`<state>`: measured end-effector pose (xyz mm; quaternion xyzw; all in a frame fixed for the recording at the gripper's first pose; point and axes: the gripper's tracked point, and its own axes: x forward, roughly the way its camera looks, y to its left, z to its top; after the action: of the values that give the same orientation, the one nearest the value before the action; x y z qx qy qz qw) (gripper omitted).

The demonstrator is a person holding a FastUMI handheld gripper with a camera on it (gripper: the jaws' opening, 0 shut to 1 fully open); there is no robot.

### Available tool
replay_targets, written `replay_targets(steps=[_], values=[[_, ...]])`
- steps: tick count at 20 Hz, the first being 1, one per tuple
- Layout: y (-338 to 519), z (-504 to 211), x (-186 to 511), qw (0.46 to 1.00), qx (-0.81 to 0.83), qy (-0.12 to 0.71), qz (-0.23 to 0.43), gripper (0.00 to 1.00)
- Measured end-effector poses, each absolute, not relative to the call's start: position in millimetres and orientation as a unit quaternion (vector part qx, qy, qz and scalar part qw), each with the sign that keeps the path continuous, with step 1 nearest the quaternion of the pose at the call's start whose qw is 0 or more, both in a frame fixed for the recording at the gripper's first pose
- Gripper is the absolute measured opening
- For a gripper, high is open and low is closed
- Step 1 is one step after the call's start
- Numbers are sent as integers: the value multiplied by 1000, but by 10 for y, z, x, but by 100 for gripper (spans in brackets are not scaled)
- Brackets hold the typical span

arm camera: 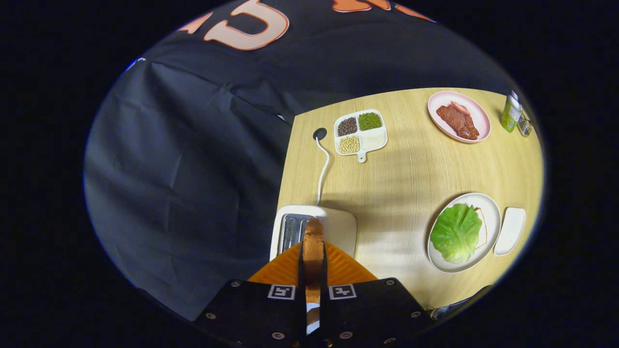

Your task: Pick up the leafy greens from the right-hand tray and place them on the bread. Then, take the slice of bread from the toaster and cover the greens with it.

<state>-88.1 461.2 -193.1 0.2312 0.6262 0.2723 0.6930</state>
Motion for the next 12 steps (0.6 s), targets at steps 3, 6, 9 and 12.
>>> replay_targets(steps=[3, 6, 9, 12], values=[[4308, -1895, -790, 697, 260, 612, 268, 11], [3965, -1923, -732, 705, 272, 598, 266, 11], [3606, -2075, -734, 711, 273, 595, 259, 11], [3290, -2280, -787, 705, 284, 600, 249, 11]])
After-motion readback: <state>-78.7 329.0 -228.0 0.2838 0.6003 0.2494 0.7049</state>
